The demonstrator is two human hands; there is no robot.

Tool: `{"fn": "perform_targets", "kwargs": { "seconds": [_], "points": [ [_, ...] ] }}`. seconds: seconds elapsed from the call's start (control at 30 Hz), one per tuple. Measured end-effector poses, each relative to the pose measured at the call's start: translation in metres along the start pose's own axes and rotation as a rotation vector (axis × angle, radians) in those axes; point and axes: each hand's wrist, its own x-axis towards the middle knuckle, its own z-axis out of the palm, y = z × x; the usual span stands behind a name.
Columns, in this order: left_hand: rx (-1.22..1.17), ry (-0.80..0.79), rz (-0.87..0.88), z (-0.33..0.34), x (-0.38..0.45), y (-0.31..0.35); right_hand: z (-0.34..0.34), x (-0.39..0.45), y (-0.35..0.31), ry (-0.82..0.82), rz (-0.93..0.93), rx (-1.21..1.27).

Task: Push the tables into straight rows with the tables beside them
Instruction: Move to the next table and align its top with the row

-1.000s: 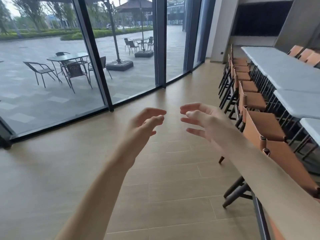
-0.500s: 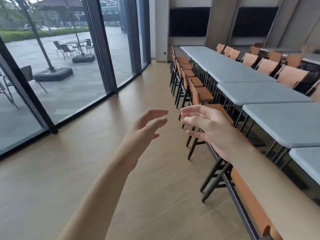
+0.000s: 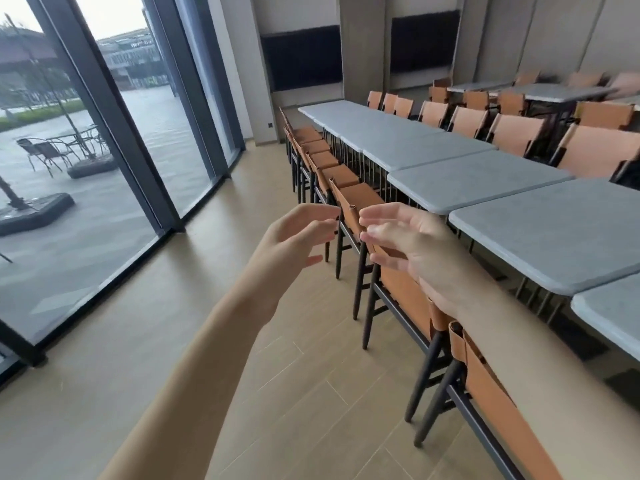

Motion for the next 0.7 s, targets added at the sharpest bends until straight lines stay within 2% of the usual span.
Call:
{"fn": "perform_targets", "kwargs": {
  "seconds": [0.17, 0.47, 0.7],
  "points": [
    [-0.010, -0.037, 0.020, 0.025, 0.069, -0.015, -0.031, 0.053, 0.014, 0.093, 0.021, 0.033],
    [-0.024, -0.179, 0.028, 0.072, 0.166, -0.034, -0.085, 0.100, 0.045, 0.226, 0.101, 0.028],
    [-0.058, -0.273, 0.027, 0.085, 0.221, -0.061, -0.094, 0.141, 0.061, 0.321, 0.123, 0.001]
  ]
}}
